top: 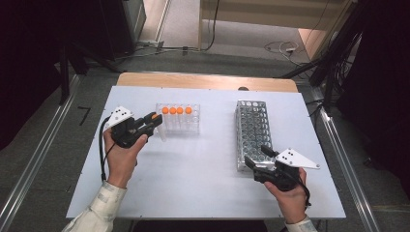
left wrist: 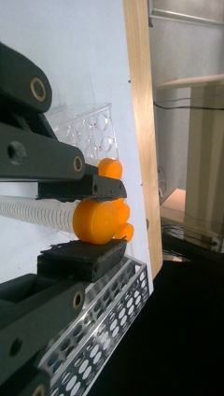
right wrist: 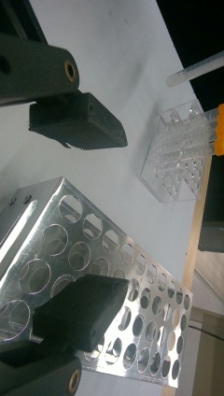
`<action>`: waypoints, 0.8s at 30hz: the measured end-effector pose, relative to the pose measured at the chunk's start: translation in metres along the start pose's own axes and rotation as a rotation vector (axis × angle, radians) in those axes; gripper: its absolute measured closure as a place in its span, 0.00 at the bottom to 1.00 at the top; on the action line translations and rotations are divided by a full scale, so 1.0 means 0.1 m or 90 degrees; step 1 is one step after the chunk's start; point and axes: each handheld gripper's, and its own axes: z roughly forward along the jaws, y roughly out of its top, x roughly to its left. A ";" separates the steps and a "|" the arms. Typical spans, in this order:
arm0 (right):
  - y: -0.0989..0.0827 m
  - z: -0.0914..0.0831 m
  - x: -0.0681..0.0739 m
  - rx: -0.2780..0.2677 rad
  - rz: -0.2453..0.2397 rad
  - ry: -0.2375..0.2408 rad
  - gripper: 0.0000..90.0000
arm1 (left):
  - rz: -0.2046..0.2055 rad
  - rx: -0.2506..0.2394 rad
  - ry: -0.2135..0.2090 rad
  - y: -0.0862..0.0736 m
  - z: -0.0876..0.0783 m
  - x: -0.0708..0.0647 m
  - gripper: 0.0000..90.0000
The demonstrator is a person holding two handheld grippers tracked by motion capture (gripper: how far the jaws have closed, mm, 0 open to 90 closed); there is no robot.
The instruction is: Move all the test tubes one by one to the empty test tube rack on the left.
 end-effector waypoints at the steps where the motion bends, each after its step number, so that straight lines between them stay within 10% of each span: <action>1: 0.00 0.00 0.00 -0.001 -0.001 0.000 0.28 | 0.001 0.000 0.001 0.00 0.00 0.00 0.78; 24: 0.00 0.00 0.00 0.001 0.000 0.001 0.28 | -0.009 0.011 0.020 0.08 0.11 0.14 0.78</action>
